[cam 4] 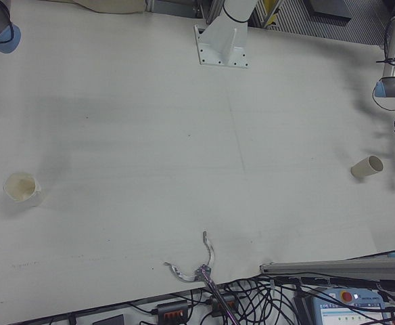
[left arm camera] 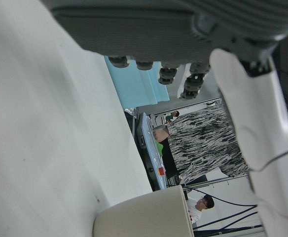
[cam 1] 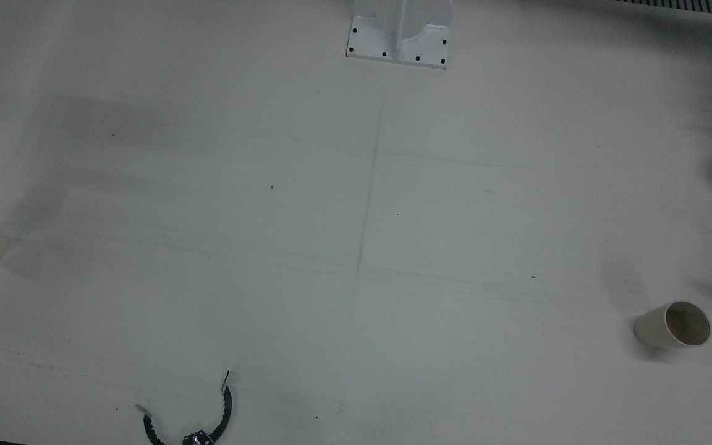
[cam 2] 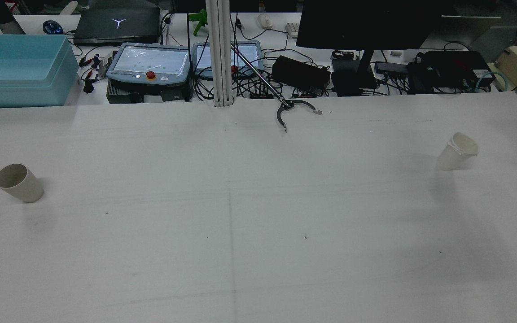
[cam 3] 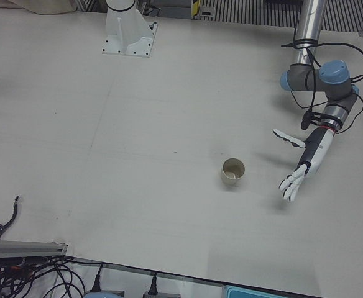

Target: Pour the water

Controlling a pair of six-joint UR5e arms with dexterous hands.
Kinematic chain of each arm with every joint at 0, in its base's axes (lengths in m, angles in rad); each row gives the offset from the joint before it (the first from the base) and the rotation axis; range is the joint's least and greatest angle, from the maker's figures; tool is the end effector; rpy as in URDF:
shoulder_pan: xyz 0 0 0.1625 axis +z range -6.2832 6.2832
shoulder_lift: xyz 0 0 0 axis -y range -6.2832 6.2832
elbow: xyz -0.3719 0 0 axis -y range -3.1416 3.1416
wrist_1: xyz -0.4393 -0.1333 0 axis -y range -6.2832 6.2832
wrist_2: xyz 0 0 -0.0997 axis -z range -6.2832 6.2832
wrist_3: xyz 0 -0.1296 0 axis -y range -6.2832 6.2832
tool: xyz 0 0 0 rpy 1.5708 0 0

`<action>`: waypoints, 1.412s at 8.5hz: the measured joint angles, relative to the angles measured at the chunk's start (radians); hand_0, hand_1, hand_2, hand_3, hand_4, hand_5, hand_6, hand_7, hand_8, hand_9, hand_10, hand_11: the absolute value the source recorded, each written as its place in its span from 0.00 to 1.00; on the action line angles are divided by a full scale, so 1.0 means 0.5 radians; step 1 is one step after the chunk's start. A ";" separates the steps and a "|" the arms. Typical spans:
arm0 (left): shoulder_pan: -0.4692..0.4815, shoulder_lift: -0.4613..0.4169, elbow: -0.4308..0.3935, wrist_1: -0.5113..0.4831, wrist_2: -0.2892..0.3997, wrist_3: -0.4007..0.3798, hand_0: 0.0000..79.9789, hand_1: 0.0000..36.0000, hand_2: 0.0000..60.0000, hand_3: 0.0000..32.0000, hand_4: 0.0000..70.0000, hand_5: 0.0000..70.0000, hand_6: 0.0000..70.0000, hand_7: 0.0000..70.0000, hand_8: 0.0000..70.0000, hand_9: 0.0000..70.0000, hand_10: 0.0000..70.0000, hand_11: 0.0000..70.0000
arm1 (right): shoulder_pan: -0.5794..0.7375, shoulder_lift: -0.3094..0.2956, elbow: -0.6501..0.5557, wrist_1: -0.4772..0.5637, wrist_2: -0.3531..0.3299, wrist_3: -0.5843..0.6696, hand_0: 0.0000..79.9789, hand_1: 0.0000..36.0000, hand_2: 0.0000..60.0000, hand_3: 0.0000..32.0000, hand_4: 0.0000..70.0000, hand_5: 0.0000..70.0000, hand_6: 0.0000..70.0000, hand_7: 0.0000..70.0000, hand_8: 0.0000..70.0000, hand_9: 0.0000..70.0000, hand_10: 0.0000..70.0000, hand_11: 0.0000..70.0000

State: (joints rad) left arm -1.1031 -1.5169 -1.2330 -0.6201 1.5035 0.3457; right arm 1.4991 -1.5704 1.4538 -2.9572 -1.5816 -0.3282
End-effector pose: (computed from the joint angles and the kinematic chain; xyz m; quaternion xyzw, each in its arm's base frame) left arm 0.1142 -0.5411 0.7694 -0.0268 0.7825 -0.5813 0.2217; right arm 0.0905 -0.5805 0.6762 0.0898 -0.7251 0.6683 0.1395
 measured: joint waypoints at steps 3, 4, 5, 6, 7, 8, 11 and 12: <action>0.150 -0.159 0.075 0.097 -0.079 0.001 0.78 0.56 0.00 0.00 0.29 0.00 0.11 0.06 0.01 0.00 0.01 0.05 | -0.010 0.004 -0.018 0.014 0.000 0.001 0.66 0.70 0.41 0.00 0.03 0.11 0.22 0.25 0.07 0.11 0.00 0.00; 0.160 -0.180 0.080 0.118 -0.083 0.005 0.77 0.56 0.00 0.00 0.29 0.00 0.11 0.06 0.01 0.00 0.01 0.05 | -0.011 0.005 -0.018 0.014 0.000 0.003 0.66 0.70 0.41 0.00 0.03 0.11 0.22 0.25 0.07 0.11 0.00 0.00; 0.165 -0.195 0.079 0.128 -0.085 0.033 0.76 0.52 0.00 0.00 0.30 0.00 0.11 0.06 0.01 0.00 0.01 0.04 | -0.012 0.005 -0.019 0.015 0.000 0.005 0.66 0.70 0.41 0.00 0.03 0.11 0.22 0.24 0.07 0.11 0.00 0.00; 0.179 -0.203 0.076 0.131 -0.086 0.056 0.75 0.51 0.00 0.00 0.31 0.00 0.11 0.06 0.01 0.00 0.00 0.04 | -0.013 0.006 -0.019 0.015 0.000 0.006 0.66 0.70 0.41 0.00 0.03 0.10 0.21 0.24 0.06 0.10 0.00 0.00; 0.206 -0.208 0.074 0.132 -0.090 0.067 0.73 0.48 0.00 0.00 0.31 0.00 0.11 0.06 0.01 0.00 0.00 0.04 | -0.012 0.006 -0.018 0.015 0.000 0.008 0.66 0.70 0.40 0.00 0.03 0.10 0.22 0.24 0.06 0.10 0.00 0.00; 0.243 -0.216 0.074 0.132 -0.113 0.073 0.73 0.46 0.00 0.00 0.31 0.00 0.11 0.06 0.01 0.00 0.00 0.04 | -0.010 0.006 -0.018 0.015 0.000 0.010 0.66 0.69 0.40 0.00 0.03 0.10 0.21 0.24 0.06 0.10 0.00 0.00; 0.335 -0.260 0.069 0.156 -0.176 0.076 0.75 0.50 0.00 0.00 0.32 0.00 0.12 0.07 0.01 0.00 0.00 0.04 | -0.005 -0.001 -0.018 0.015 0.000 0.018 0.66 0.69 0.39 0.00 0.01 0.10 0.21 0.22 0.06 0.10 0.00 0.00; 0.351 -0.290 0.067 0.179 -0.183 0.076 0.74 0.49 0.00 0.00 0.33 0.00 0.12 0.07 0.01 0.00 0.00 0.04 | -0.005 -0.002 -0.018 0.015 0.000 0.020 0.66 0.69 0.39 0.00 0.01 0.10 0.20 0.22 0.06 0.10 0.00 0.00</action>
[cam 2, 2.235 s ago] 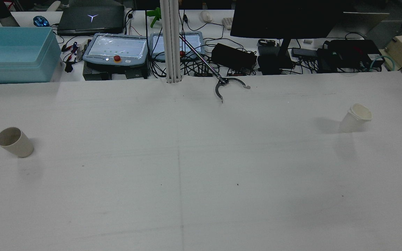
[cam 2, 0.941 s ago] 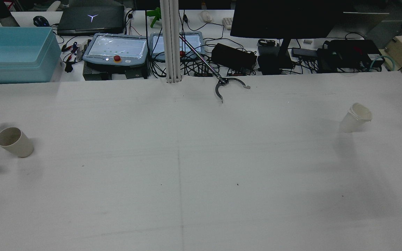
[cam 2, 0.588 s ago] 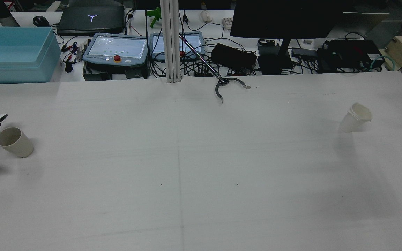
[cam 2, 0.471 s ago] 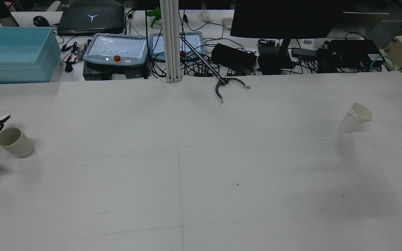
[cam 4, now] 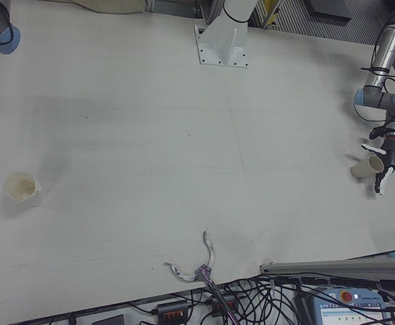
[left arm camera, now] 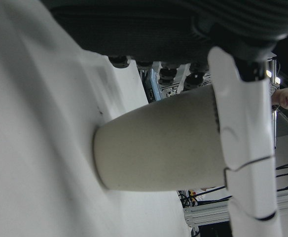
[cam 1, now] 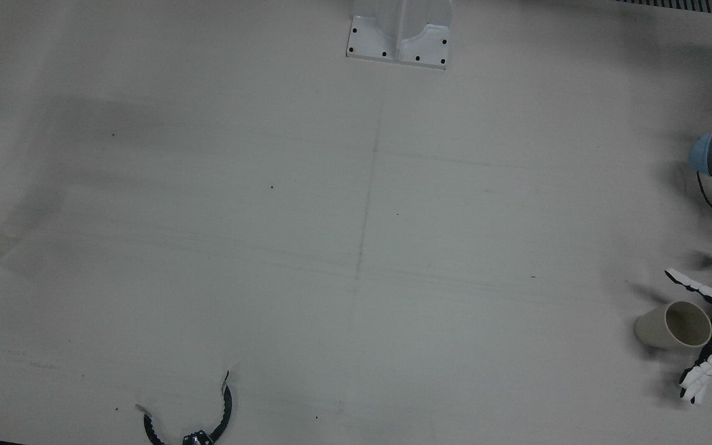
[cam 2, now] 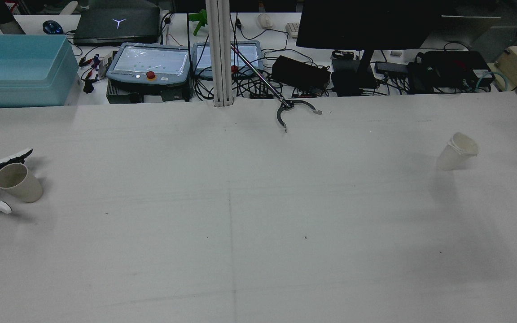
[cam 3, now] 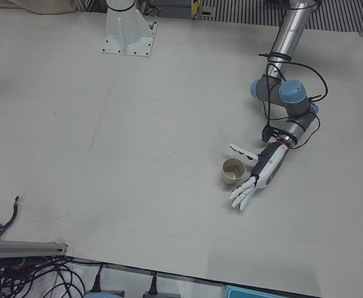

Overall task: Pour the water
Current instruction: 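Reach the left hand to the beige paper cup and close around it, then lift the beige cup off the table with the left hand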

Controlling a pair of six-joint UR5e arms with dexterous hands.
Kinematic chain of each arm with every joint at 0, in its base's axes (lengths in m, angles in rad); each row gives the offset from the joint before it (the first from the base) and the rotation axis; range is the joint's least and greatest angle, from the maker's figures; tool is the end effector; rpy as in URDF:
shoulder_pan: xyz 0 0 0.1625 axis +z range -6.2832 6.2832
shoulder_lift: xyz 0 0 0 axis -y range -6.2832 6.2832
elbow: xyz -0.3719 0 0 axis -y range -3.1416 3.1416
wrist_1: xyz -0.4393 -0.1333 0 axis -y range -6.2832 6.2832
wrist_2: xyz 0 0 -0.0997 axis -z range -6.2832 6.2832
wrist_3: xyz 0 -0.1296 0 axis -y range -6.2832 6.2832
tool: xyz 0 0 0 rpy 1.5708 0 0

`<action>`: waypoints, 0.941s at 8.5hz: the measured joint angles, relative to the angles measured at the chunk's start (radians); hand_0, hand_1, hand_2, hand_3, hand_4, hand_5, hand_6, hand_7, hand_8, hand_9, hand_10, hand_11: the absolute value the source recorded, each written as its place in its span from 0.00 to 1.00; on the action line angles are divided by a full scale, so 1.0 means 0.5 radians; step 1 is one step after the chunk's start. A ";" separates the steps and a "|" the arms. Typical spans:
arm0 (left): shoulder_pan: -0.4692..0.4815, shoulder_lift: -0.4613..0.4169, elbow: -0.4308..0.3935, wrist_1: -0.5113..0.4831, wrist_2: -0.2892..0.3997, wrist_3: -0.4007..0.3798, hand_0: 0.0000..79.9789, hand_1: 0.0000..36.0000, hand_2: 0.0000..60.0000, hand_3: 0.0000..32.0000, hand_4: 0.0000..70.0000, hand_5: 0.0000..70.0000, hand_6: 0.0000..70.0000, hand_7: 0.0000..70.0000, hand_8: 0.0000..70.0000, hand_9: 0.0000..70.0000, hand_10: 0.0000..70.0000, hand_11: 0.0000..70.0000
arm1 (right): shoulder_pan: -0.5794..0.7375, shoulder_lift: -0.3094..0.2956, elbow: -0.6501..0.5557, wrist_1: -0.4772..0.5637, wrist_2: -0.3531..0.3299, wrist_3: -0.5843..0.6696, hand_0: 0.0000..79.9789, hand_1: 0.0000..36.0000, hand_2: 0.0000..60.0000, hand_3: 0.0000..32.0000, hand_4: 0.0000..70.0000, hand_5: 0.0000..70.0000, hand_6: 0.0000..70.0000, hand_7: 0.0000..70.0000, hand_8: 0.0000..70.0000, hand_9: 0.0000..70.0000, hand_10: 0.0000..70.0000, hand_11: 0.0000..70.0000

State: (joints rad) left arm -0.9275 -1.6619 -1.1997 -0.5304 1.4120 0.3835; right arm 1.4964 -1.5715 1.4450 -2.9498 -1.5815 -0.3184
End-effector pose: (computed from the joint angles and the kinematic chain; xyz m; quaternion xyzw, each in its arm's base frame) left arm 0.2397 -0.5761 0.7191 -0.0538 0.7871 -0.5633 0.2457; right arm 0.0891 -0.5796 0.6809 0.0852 -0.7248 0.6697 0.1372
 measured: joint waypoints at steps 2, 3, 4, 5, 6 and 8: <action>0.020 -0.057 -0.002 0.049 -0.006 0.000 0.78 0.56 0.00 0.00 0.30 0.08 0.12 0.09 0.01 0.00 0.01 0.05 | -0.001 -0.001 0.000 0.000 0.001 0.000 0.66 0.69 0.39 0.00 0.01 0.10 0.20 0.22 0.06 0.09 0.00 0.00; 0.029 -0.070 -0.003 0.061 -0.015 0.000 0.90 0.64 0.00 0.00 0.23 1.00 0.12 0.08 0.01 0.00 0.01 0.06 | -0.001 -0.003 -0.001 0.002 0.002 0.001 0.66 0.69 0.39 0.00 0.01 0.10 0.20 0.21 0.05 0.09 0.00 0.00; 0.041 -0.076 -0.003 0.067 -0.038 -0.002 0.93 0.67 0.00 0.00 0.25 1.00 0.12 0.07 0.01 0.00 0.02 0.07 | 0.002 -0.005 -0.002 0.004 0.003 0.001 0.66 0.69 0.40 0.00 0.00 0.10 0.19 0.20 0.05 0.09 0.00 0.00; 0.061 -0.077 -0.004 0.067 -0.058 -0.007 1.00 0.74 0.00 0.00 0.35 1.00 0.13 0.08 0.01 0.00 0.03 0.08 | 0.003 -0.006 -0.003 0.005 0.003 0.002 0.66 0.69 0.39 0.00 0.00 0.10 0.19 0.20 0.05 0.09 0.00 0.00; 0.077 -0.074 -0.006 0.065 -0.076 -0.015 1.00 0.86 0.00 0.00 0.41 1.00 0.14 0.11 0.01 0.00 0.04 0.10 | 0.005 -0.007 -0.003 0.006 0.003 0.003 0.66 0.70 0.40 0.00 0.00 0.10 0.18 0.19 0.05 0.08 0.00 0.00; 0.091 -0.063 -0.008 0.069 -0.114 -0.060 1.00 1.00 0.08 0.00 0.55 1.00 0.18 0.16 0.04 0.01 0.07 0.15 | 0.012 -0.008 -0.001 0.008 0.003 0.006 0.67 0.71 0.40 0.00 0.00 0.10 0.18 0.18 0.05 0.08 0.00 0.00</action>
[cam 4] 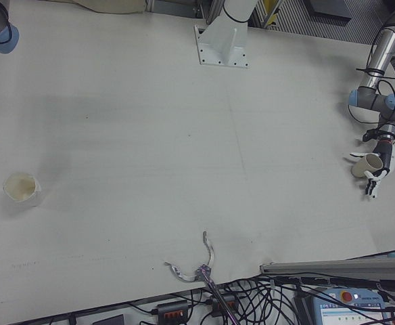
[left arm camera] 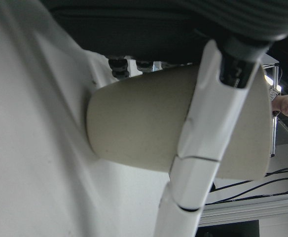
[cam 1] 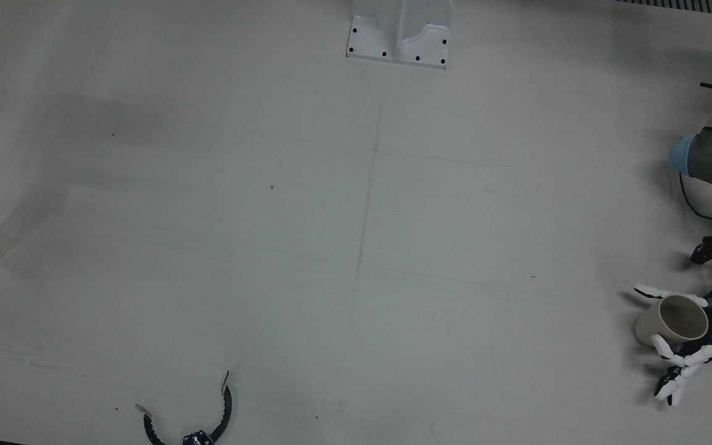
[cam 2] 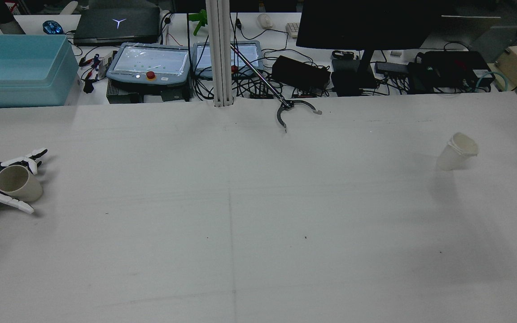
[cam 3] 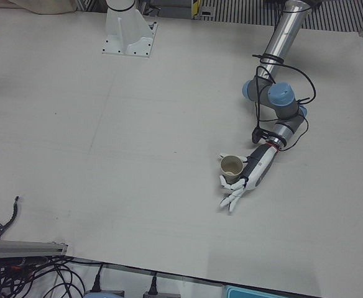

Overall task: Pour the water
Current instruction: 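Lift the beige cup off the table with the left hand, then reach the right hand toward the white paper cup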

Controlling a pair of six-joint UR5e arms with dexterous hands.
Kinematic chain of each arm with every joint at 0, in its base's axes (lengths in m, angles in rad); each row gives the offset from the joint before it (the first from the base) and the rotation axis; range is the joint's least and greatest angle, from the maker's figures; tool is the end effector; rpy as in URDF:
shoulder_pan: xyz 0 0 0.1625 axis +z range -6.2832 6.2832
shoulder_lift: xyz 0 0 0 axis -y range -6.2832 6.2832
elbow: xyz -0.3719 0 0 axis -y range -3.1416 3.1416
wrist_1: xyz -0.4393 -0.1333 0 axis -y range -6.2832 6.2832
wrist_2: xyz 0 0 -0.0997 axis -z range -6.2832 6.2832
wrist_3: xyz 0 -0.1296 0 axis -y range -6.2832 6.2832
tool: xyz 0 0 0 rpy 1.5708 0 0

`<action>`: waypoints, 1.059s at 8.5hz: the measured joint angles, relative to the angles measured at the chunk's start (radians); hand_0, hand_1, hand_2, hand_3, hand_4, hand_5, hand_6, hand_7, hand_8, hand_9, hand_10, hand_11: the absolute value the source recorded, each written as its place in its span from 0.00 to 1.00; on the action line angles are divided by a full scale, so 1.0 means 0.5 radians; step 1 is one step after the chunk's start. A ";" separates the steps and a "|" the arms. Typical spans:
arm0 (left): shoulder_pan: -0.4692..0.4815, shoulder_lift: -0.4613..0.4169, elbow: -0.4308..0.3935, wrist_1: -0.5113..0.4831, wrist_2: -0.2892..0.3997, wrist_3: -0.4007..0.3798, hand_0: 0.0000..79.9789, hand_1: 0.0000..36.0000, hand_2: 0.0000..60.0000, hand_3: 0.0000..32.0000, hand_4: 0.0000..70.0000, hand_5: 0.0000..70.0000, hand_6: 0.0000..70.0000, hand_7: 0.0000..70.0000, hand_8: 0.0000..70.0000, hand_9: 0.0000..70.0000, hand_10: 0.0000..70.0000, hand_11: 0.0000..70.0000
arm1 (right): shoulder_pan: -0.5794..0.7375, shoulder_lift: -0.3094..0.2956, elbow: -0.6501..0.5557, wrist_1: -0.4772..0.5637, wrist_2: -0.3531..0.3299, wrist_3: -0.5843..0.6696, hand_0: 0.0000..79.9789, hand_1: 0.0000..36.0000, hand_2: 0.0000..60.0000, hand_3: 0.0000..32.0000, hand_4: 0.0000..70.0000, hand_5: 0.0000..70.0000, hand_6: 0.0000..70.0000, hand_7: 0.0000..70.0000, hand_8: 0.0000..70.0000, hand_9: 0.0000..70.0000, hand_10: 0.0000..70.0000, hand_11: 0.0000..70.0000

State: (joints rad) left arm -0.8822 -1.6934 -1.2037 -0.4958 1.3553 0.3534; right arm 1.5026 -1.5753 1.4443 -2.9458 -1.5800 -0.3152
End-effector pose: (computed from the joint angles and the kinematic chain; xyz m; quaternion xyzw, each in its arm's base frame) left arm 0.2691 -0.5804 0.7030 -0.0661 0.7856 -0.5708 0.2296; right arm 0.0930 -0.5773 0.6829 0.0868 -0.7245 0.6707 0.1336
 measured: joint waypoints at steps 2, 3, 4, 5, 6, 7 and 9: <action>0.003 0.007 -0.025 0.039 -0.019 -0.101 1.00 1.00 0.58 0.00 0.54 1.00 0.19 0.17 0.04 0.01 0.07 0.17 | 0.034 -0.002 0.007 0.007 0.000 0.007 0.67 0.72 0.40 0.00 0.00 0.10 0.18 0.18 0.05 0.08 0.00 0.00; 0.003 0.009 -0.079 0.110 -0.020 -0.173 1.00 1.00 0.93 0.00 0.53 1.00 0.19 0.17 0.04 0.01 0.07 0.16 | 0.050 -0.016 0.011 0.022 0.000 0.021 0.67 0.74 0.41 0.00 0.00 0.11 0.17 0.14 0.06 0.08 0.00 0.00; 0.003 0.009 -0.154 0.208 -0.019 -0.245 1.00 1.00 1.00 0.00 0.54 1.00 0.19 0.18 0.04 0.02 0.07 0.16 | 0.045 -0.054 -0.001 0.066 -0.001 0.031 0.67 0.73 0.42 0.00 0.00 0.11 0.18 0.15 0.07 0.09 0.00 0.00; 0.005 0.002 -0.230 0.304 -0.018 -0.306 1.00 1.00 1.00 0.00 0.54 1.00 0.20 0.18 0.04 0.02 0.07 0.16 | 0.024 -0.086 -0.067 0.140 -0.002 0.035 0.68 0.75 0.43 0.00 0.00 0.12 0.19 0.15 0.08 0.11 0.00 0.00; 0.005 -0.007 -0.321 0.408 -0.017 -0.351 1.00 1.00 1.00 0.00 0.53 1.00 0.20 0.18 0.04 0.02 0.06 0.16 | -0.017 -0.093 -0.225 0.289 -0.002 0.038 0.70 0.80 0.47 0.00 0.02 0.13 0.21 0.20 0.09 0.13 0.00 0.00; 0.006 -0.012 -0.418 0.510 -0.017 -0.374 1.00 1.00 1.00 0.00 0.52 1.00 0.20 0.18 0.04 0.02 0.06 0.15 | -0.056 -0.040 -0.472 0.493 -0.002 0.041 0.74 0.86 0.50 0.00 0.06 0.13 0.22 0.21 0.08 0.12 0.00 0.00; 0.008 -0.017 -0.529 0.635 -0.017 -0.387 1.00 1.00 1.00 0.00 0.51 1.00 0.19 0.18 0.03 0.02 0.06 0.15 | -0.169 0.113 -1.013 0.903 -0.002 0.054 0.75 0.87 0.45 0.00 0.06 0.13 0.21 0.20 0.07 0.11 0.00 0.00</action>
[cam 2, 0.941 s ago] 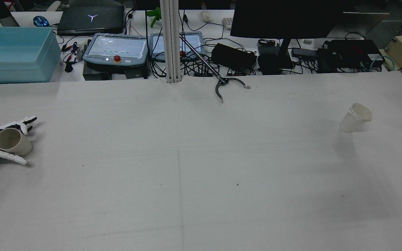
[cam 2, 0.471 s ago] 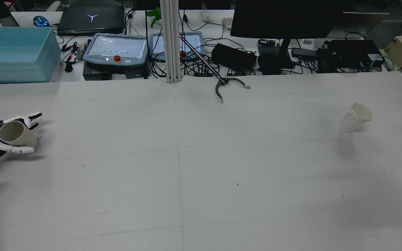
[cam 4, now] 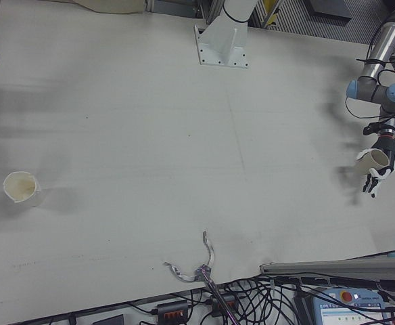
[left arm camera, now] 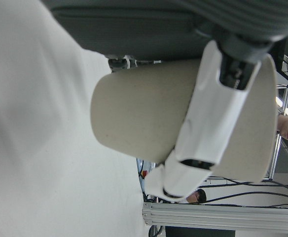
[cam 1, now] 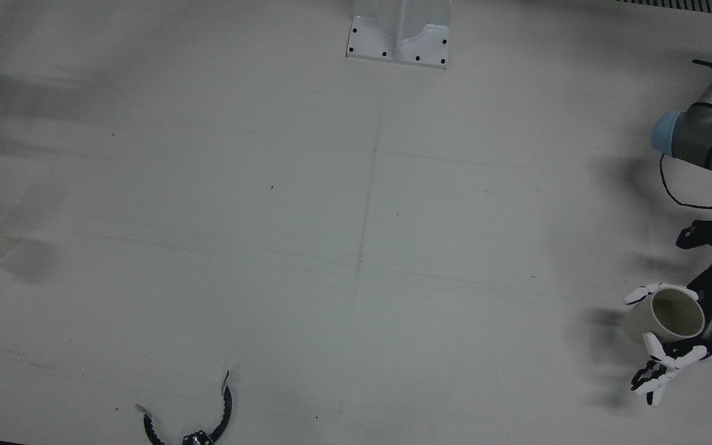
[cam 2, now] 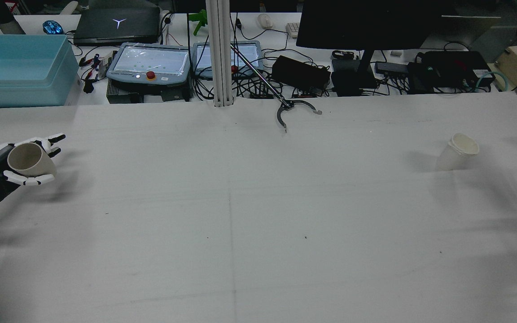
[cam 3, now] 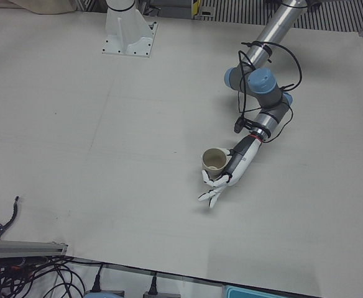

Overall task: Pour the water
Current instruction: 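Reach the right hand toward the white paper cup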

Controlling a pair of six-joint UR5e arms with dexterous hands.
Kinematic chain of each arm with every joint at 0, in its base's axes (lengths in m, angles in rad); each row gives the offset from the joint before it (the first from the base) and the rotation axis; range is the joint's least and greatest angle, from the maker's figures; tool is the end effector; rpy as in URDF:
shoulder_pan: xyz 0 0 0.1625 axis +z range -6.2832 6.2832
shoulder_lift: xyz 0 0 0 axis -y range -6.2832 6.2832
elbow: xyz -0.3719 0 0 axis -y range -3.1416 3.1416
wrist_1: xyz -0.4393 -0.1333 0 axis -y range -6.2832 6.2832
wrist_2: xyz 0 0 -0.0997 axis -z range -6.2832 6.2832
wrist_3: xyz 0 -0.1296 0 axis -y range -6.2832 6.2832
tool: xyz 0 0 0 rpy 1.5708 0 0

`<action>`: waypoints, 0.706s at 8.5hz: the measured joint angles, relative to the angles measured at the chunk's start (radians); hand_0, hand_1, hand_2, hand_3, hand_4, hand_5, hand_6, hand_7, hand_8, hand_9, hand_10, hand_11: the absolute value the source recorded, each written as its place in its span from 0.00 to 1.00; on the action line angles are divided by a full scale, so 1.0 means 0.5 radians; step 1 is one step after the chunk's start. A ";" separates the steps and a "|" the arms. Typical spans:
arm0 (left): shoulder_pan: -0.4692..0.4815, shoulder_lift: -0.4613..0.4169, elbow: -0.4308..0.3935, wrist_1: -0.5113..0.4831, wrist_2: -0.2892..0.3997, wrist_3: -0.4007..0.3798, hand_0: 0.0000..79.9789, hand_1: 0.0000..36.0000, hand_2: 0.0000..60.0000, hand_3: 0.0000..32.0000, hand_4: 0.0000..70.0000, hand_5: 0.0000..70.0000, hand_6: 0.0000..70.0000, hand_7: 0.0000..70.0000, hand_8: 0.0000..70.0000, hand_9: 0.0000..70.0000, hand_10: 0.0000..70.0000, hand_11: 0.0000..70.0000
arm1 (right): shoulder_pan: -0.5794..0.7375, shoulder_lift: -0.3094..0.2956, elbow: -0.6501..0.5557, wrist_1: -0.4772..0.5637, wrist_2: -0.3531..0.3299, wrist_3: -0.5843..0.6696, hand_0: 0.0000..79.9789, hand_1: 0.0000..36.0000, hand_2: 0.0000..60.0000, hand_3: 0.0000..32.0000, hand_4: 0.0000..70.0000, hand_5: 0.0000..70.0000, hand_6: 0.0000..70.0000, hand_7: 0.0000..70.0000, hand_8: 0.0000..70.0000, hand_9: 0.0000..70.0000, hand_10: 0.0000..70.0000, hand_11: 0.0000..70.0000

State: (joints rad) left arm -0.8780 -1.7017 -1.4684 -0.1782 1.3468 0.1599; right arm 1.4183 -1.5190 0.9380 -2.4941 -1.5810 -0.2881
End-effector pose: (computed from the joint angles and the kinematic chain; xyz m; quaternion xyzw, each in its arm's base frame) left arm 0.2788 -0.5897 0.5903 -0.1352 0.7628 -0.6062 0.1801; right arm 0.0511 -0.5364 0.8659 0.0460 -0.7288 0.6659 0.1529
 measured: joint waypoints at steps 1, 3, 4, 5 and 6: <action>0.000 -0.001 -0.019 0.024 0.000 -0.001 1.00 1.00 1.00 0.00 0.51 1.00 0.19 0.18 0.03 0.02 0.06 0.15 | -0.074 0.036 -0.163 0.130 0.001 -0.001 0.74 0.83 0.38 0.00 0.04 0.12 0.20 0.19 0.06 0.09 0.00 0.00; 0.001 -0.002 -0.032 0.040 0.000 -0.001 1.00 1.00 1.00 0.00 0.50 1.00 0.19 0.17 0.03 0.01 0.06 0.15 | -0.178 0.063 -0.273 0.236 0.002 -0.015 0.73 0.82 0.36 0.00 0.00 0.12 0.18 0.16 0.03 0.04 0.00 0.00; 0.001 -0.002 -0.034 0.041 0.000 -0.001 1.00 1.00 1.00 0.00 0.49 1.00 0.18 0.17 0.03 0.01 0.06 0.15 | -0.208 0.066 -0.251 0.246 0.002 -0.033 0.72 0.79 0.33 0.00 0.00 0.12 0.17 0.17 0.02 0.03 0.00 0.00; 0.001 -0.002 -0.035 0.041 0.000 -0.001 1.00 1.00 1.00 0.00 0.49 1.00 0.18 0.17 0.03 0.01 0.06 0.15 | -0.235 0.069 -0.216 0.242 0.002 -0.051 0.71 0.77 0.30 0.00 0.00 0.11 0.18 0.19 0.02 0.04 0.00 0.00; 0.001 -0.002 -0.037 0.041 -0.001 -0.001 1.00 1.00 1.00 0.00 0.48 1.00 0.18 0.17 0.03 0.01 0.06 0.15 | -0.262 0.078 -0.189 0.231 0.002 -0.068 0.72 0.82 0.40 0.00 0.01 0.12 0.20 0.23 0.03 0.05 0.00 0.00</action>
State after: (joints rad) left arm -0.8775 -1.7027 -1.4869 -0.1579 1.3463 0.1595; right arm 1.2875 -1.4800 0.8436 -2.3785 -1.5800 -0.3220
